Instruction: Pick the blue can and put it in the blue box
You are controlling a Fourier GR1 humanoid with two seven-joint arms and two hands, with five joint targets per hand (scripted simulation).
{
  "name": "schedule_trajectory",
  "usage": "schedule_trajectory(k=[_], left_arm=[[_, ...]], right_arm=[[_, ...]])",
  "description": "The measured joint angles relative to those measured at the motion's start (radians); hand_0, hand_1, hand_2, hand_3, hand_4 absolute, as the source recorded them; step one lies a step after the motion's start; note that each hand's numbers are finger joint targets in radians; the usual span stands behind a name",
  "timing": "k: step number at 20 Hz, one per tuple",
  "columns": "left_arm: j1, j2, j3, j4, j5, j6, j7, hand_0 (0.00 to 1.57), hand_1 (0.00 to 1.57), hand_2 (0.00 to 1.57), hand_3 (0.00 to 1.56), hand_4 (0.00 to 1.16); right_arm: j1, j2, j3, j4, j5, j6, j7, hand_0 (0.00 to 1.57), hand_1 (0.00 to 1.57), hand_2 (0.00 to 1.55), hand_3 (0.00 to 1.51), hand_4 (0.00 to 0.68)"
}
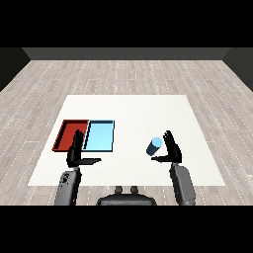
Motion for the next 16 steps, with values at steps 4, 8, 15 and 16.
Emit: schedule_trajectory(k=[4, 8, 15, 16], left_arm=[[-0.025, 0.001, 0.009, 0.01, -0.01, 0.013, 0.011, 0.0, 0.0, 0.0, 0.0, 0.0], [-0.026, -0.01, -0.003, 0.007, -0.027, 0.029, 0.011, 0.0, 0.0, 0.0, 0.0, 0.0], [-0.023, 0.0, 0.012, 0.006, -0.018, 0.019, 0.006, 0.0, 0.0, 0.0, 0.0, 0.0], [-0.01, 0.001, 0.009, -0.012, -0.022, 0.019, 0.009, 0.0, 0.0, 0.0, 0.0, 0.0]], right_arm=[[-0.03, -0.001, -0.011, 0.054, 0.004, -0.018, -0.007, 0.0, 0.0, 0.0, 0.0, 0.0], [-0.061, -0.007, -0.025, 0.11, -0.009, -0.019, -0.003, 0.0, 0.0, 0.0, 0.0, 0.0], [-0.138, -0.001, -0.049, 0.271, -0.028, -0.014, -0.06, 0.0, 0.0, 0.0, 0.0, 0.0], [-0.143, 0.003, -0.047, 0.285, -0.028, -0.016, -0.067, 0.0, 0.0, 0.0, 0.0, 0.0]])
